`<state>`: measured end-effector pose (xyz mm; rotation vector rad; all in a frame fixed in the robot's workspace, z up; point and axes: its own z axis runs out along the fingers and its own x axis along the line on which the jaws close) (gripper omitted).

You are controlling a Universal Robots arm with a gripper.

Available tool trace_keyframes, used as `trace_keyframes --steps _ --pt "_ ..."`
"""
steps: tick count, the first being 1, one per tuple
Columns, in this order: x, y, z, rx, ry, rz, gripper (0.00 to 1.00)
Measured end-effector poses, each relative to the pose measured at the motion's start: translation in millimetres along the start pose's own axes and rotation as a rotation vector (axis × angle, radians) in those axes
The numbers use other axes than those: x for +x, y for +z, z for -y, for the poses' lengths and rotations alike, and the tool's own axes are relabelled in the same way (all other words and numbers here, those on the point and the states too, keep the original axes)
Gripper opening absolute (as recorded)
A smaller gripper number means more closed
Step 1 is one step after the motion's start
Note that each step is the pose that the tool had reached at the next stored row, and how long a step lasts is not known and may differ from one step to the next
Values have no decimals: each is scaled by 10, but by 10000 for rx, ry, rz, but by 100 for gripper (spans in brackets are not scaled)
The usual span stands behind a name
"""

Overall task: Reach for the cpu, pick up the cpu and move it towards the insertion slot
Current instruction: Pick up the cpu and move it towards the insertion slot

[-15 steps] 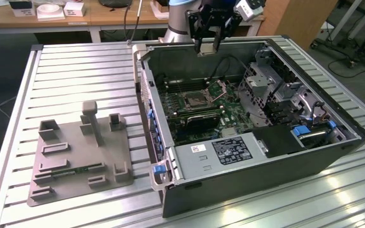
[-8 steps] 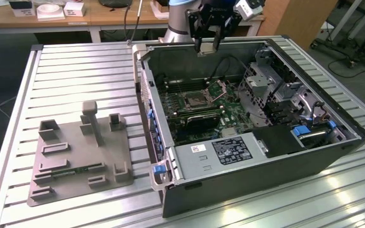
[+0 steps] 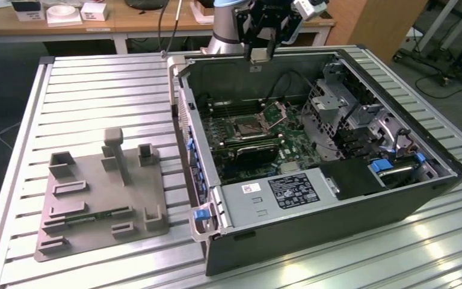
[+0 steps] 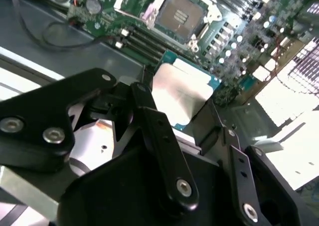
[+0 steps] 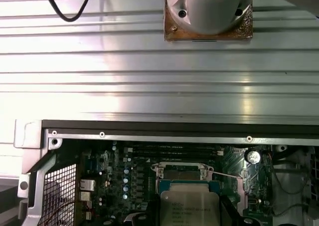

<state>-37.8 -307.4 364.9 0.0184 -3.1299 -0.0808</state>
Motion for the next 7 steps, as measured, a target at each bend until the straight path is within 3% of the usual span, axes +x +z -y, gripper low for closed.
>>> trace_keyframes --steps 7 --pt "-4 18 -1 -3 1 2 55"
